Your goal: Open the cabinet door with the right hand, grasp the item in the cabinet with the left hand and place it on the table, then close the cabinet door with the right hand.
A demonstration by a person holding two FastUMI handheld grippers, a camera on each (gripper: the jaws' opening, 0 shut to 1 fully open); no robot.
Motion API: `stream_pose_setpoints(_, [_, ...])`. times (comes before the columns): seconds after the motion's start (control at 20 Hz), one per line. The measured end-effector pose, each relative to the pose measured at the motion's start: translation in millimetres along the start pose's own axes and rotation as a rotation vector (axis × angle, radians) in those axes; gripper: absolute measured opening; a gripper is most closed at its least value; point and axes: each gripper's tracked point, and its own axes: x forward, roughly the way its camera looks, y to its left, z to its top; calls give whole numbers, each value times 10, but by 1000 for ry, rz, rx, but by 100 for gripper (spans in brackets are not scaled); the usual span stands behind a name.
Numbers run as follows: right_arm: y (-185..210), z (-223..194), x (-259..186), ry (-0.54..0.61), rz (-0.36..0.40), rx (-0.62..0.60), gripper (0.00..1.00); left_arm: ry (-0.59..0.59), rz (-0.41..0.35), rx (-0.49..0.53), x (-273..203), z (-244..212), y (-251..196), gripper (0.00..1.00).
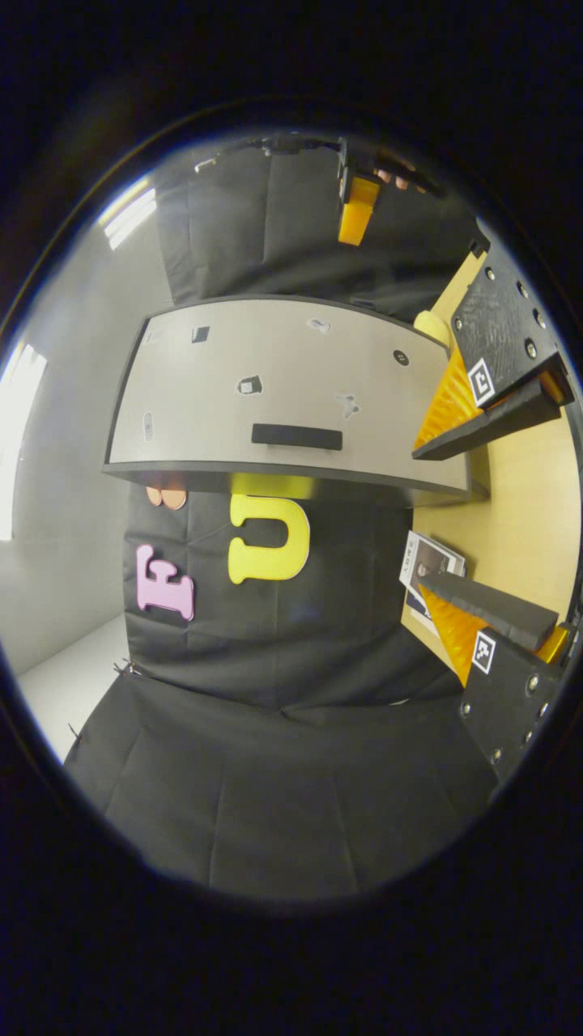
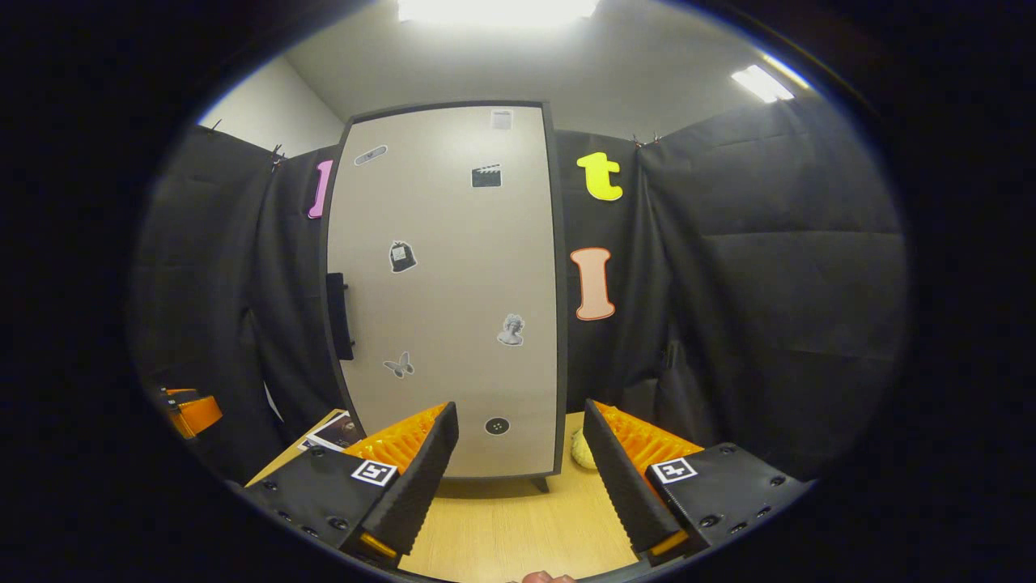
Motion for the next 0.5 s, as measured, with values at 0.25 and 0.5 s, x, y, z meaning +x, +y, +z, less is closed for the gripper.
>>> stream_pose_setpoints(0.25, [261,35,163,38,49,22,98,4,-7,17,34,-66,42,84])
stream_pose_setpoints(0.5, [548,279,436,16,47,0,98,28,-8,26,42,-211,106,84])
